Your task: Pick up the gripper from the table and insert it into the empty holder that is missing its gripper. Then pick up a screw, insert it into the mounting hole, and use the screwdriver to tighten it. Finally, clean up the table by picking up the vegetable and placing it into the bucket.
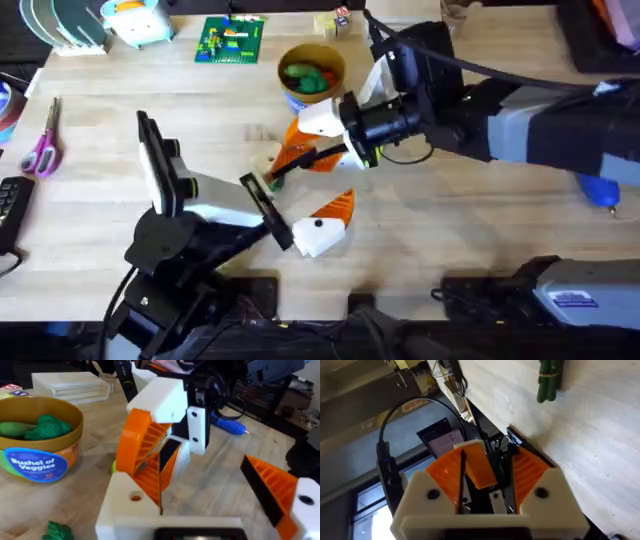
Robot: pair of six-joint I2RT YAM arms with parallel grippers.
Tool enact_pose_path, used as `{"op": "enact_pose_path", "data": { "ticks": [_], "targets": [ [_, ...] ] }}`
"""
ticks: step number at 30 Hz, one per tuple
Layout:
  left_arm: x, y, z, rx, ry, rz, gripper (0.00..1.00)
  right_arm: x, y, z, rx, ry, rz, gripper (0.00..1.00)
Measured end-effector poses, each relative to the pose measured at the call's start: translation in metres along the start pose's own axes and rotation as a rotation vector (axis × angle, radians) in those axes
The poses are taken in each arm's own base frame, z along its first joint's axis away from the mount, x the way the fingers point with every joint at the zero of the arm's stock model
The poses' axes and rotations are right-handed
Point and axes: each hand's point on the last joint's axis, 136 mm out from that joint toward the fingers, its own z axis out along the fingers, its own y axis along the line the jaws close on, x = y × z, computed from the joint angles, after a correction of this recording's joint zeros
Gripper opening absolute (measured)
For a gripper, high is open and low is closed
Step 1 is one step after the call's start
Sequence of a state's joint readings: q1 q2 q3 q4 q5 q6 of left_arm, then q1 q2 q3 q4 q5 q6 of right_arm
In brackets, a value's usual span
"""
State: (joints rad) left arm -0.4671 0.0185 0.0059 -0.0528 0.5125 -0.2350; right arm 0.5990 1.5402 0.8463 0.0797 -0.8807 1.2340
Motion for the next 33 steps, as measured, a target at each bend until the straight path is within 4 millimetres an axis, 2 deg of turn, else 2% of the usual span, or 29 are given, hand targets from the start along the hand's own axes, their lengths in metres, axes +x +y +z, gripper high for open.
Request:
{"op": "enact_pose_path", "data": {
  "ticks": [8, 17, 27, 30, 33],
  "targets": [
    [0.001, -0.004, 0.0, 0.021, 0.005, 0.019, 0.993, -0.012, -0.001, -0.011, -0.012, -0.029, 0.022, 0.547],
    [0.001, -0.004, 0.0, 0.024, 0.005, 0.02, 0.993, -0.018, -0.001, -0.016, -0.021, -0.039, 0.026, 0.563],
    [0.001, -0.004, 0.0, 0.024, 0.005, 0.02, 0.993, -0.015, 0.006, -0.031, -0.083, 0.018, -0.132, 0.606],
    [0.001, -0.004, 0.0, 0.024, 0.005, 0.02, 0.993, -0.01, 0.007, -0.03, -0.094, 0.041, -0.182, 0.604],
    [0.001, -0.004, 0.0, 0.024, 0.005, 0.02, 0.993, -0.005, 0.009, -0.028, -0.1, 0.06, -0.22, 0.539]
  ]
}}
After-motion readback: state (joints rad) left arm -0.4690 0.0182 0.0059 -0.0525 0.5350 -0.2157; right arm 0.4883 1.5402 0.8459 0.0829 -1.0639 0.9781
